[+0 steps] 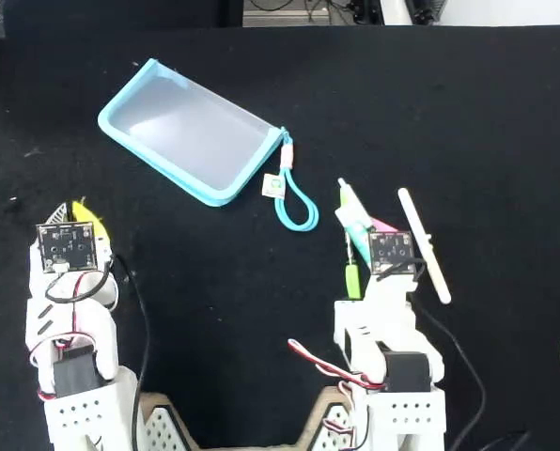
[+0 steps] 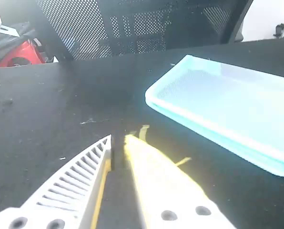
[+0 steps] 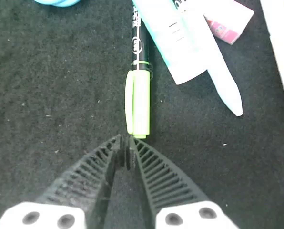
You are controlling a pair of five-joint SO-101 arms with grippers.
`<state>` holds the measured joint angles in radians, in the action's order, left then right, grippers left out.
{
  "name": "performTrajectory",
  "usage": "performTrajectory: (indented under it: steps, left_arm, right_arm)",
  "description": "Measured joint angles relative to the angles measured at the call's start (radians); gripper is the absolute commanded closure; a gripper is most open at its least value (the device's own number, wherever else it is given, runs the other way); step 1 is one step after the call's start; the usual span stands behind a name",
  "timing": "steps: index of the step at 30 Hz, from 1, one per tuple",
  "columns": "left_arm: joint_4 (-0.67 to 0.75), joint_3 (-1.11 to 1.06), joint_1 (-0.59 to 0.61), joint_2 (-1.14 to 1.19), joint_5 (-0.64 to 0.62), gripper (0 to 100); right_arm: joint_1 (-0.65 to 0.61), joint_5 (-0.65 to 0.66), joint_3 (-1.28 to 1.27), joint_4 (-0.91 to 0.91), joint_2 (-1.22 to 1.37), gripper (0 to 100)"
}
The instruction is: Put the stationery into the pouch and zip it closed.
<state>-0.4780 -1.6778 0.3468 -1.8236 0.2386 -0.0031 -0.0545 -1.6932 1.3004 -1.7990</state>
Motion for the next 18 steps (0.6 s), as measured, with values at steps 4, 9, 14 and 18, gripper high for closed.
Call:
performTrajectory:
  steps: [4, 9, 14, 18]
  left_arm:
    - [-0.083, 0.041, -0.002, 0.002, -0.064, 83]
    - [-0.282, 0.252, -0.002, 0.000, -0.083, 83]
    - [-0.471, 0.339, -0.031, -0.008, -0.083, 83]
    - [-0.582, 0.342, -0.032, -0.008, -0.083, 83]
  right_arm:
    - [0.000, 0.000, 0.000, 0.000, 0.000, 98.6]
    - [0.000, 0.000, 0.000, 0.000, 0.000, 98.6]
    - [0.000, 0.000, 0.000, 0.000, 0.000, 98.6]
    - [0.000, 0.000, 0.000, 0.000, 0.000, 98.6]
